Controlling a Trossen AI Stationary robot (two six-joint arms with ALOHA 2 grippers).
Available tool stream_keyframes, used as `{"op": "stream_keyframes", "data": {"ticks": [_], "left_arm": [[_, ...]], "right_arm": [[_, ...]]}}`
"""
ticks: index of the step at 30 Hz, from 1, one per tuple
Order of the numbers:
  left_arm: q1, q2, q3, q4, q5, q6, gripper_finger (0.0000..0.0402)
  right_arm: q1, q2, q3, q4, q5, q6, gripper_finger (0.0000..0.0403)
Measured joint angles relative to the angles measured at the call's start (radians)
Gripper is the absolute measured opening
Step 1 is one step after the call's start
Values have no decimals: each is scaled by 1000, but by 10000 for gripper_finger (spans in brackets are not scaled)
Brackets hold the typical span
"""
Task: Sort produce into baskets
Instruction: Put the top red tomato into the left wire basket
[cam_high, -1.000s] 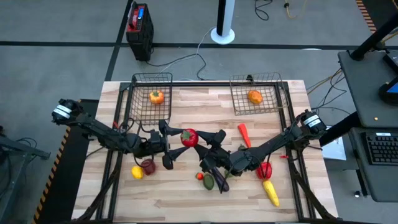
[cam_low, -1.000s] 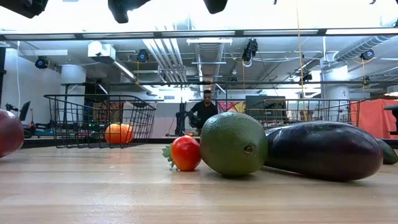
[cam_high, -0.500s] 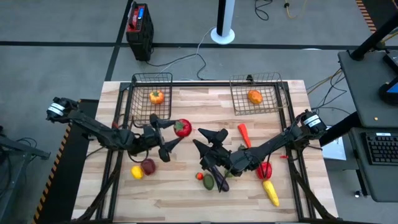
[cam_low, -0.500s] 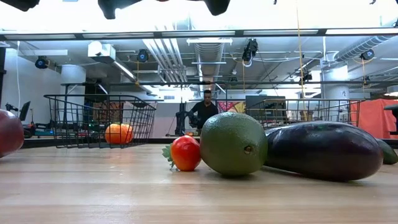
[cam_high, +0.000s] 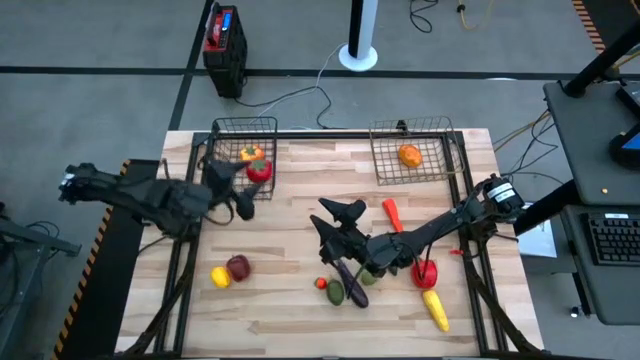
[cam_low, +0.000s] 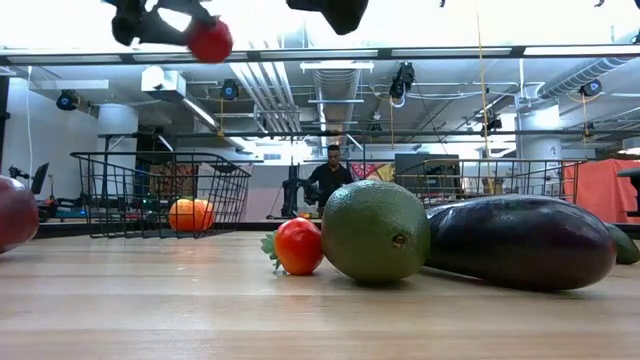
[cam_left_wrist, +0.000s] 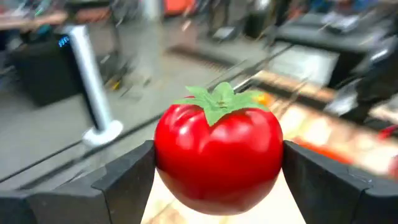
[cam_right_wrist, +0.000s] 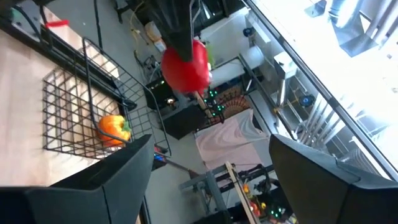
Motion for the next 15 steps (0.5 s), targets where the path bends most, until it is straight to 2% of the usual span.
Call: {"op": "stream_keyframes", "data": {"ticks": [4, 7, 11, 15], "left_arm": [[94, 22, 107, -258, 70, -48, 310], [175, 33, 131, -347, 107, -69, 310], [263, 33, 72, -343, 108, -97, 310], [322, 20, -25, -260, 151, -116, 310]], "right_arm": [[-18, 0, -3, 0, -10, 26, 313], [-28, 0, -6, -5, -12, 47, 313], [-33, 0, -14, -8, -14, 61, 307], [-33, 0, -19, -8, -15, 65, 304]]}}
